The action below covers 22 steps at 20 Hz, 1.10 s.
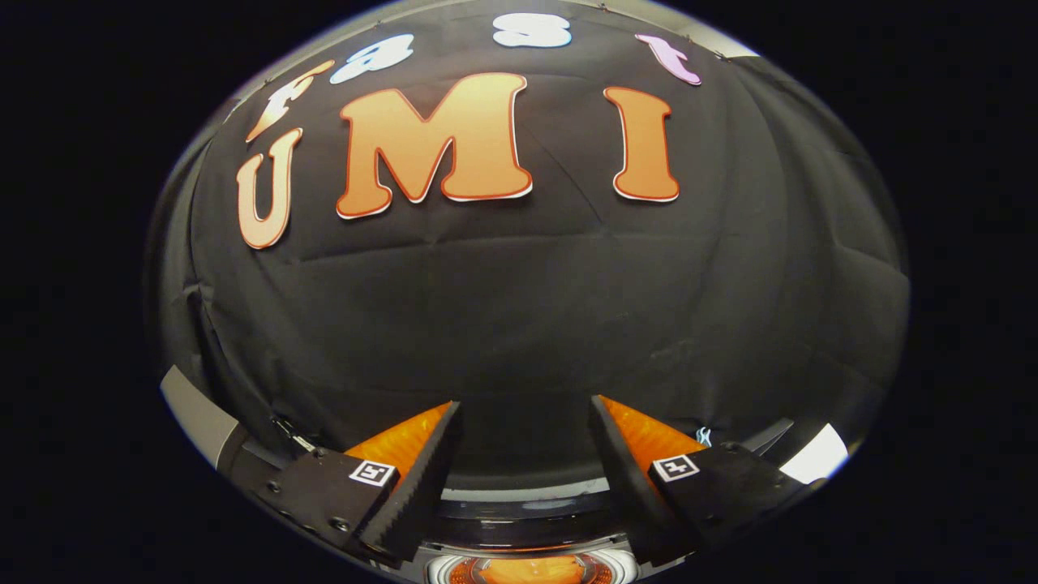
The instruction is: Put the clothes into the washing machine and then close the washing machine lid.
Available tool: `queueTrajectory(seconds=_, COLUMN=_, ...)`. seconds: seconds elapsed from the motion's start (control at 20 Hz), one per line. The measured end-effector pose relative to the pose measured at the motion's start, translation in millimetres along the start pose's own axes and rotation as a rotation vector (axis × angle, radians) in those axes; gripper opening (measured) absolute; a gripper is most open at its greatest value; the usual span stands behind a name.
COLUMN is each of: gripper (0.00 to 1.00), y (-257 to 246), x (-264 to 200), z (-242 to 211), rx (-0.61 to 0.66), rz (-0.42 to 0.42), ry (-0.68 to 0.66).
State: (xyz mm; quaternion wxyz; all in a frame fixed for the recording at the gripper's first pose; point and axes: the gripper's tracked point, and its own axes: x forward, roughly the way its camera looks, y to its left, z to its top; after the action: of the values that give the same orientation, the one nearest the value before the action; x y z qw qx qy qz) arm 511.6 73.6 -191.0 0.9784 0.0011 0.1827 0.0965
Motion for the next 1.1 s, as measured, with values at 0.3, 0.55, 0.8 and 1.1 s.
queueTrajectory(seconds=0.3, gripper=0.99, y=0, x=-35, z=-12, rx=-0.015, rz=0.008, ry=-0.044)
queueTrajectory(seconds=0.55, gripper=0.99, y=-2, x=-64, z=-27, rx=-0.029, rz=0.006, ry=-0.041)
queueTrajectory(seconds=0.8, gripper=0.99, y=-2, x=-88, z=-42, rx=-0.031, rz=0.005, ry=-0.057)
queueTrajectory(seconds=1.1, gripper=0.99, y=0, x=-105, z=-58, rx=-0.036, rz=0.041, ry=-0.035)
